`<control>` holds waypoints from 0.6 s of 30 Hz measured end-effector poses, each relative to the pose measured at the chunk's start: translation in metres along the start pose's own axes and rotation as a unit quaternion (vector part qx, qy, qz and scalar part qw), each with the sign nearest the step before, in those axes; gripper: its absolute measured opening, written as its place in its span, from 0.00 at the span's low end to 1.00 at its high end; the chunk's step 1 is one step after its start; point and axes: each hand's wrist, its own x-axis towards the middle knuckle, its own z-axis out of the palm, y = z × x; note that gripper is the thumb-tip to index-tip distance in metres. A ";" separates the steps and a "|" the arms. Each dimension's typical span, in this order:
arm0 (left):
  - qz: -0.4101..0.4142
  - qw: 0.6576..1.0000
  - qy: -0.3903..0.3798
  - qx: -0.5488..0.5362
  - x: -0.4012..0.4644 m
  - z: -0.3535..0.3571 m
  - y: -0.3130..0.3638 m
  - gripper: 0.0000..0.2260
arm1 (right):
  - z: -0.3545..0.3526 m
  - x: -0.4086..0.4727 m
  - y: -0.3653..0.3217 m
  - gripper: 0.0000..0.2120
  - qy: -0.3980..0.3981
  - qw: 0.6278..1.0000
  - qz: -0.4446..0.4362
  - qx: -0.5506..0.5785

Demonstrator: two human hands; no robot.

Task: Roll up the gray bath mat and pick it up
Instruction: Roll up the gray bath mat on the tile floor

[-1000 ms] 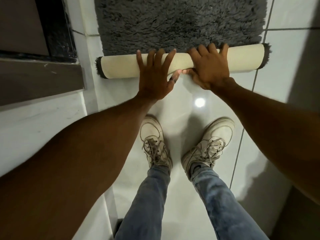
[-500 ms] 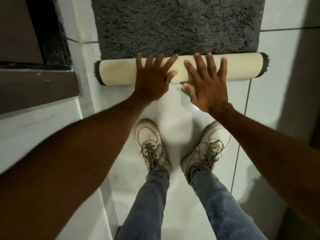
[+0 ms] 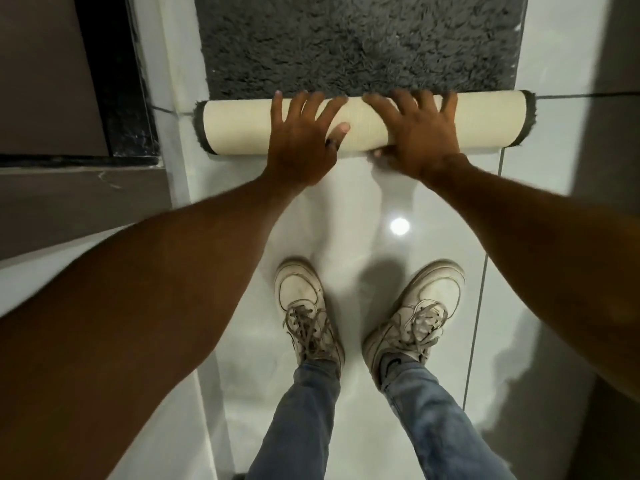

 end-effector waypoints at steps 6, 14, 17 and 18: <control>-0.002 0.999 -0.037 -0.031 -0.012 -0.012 0.010 0.22 | -0.017 -0.010 0.006 0.36 -0.070 0.996 -0.002 0.053; -0.026 0.999 -0.030 -0.019 -0.139 0.033 0.080 0.32 | -0.006 -0.033 0.012 0.38 -0.318 0.943 -0.008 0.099; -0.033 0.999 -0.022 -0.021 -0.124 0.040 0.075 0.31 | 0.007 -0.061 0.004 0.40 -0.139 0.990 -0.017 0.023; -0.028 0.999 -0.017 -0.019 -0.113 0.039 0.070 0.30 | 0.014 -0.075 0.000 0.38 -0.061 0.998 -0.011 0.032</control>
